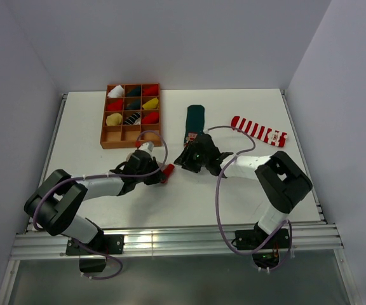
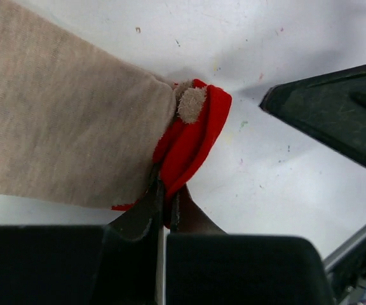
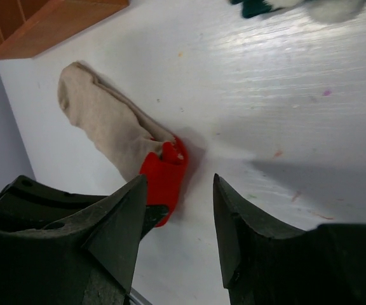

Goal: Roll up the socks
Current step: Roll the sock at the center of the board.

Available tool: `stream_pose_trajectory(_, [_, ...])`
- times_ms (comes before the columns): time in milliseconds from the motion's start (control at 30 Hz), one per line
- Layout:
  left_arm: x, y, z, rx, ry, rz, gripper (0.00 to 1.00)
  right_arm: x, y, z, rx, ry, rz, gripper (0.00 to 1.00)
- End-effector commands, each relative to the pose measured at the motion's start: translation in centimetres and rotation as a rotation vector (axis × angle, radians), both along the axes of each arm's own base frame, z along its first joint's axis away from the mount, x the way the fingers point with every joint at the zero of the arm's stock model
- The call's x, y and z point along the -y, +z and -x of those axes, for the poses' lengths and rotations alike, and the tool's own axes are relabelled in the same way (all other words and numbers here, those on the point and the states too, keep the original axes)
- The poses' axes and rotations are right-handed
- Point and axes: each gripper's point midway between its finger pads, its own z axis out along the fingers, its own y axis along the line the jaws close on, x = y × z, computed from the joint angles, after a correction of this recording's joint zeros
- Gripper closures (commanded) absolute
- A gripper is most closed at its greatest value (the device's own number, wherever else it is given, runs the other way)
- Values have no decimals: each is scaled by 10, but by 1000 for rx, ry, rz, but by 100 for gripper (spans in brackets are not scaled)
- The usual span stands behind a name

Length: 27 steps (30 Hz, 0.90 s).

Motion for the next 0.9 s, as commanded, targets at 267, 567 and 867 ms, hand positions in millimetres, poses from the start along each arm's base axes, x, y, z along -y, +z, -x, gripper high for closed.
stream_pose_trajectory(267, [0,-4,15,-89,12,98,99,-32,7,-6,37,-2,-42,48])
stream_pose_trajectory(567, [-1,-6,15,-102,18,110,100,-42,-4,1,12,34,14,50])
stream_pose_trajectory(867, [-2,-5,14,-94,21,109,100,-43,-19,8,-44,46,102,57])
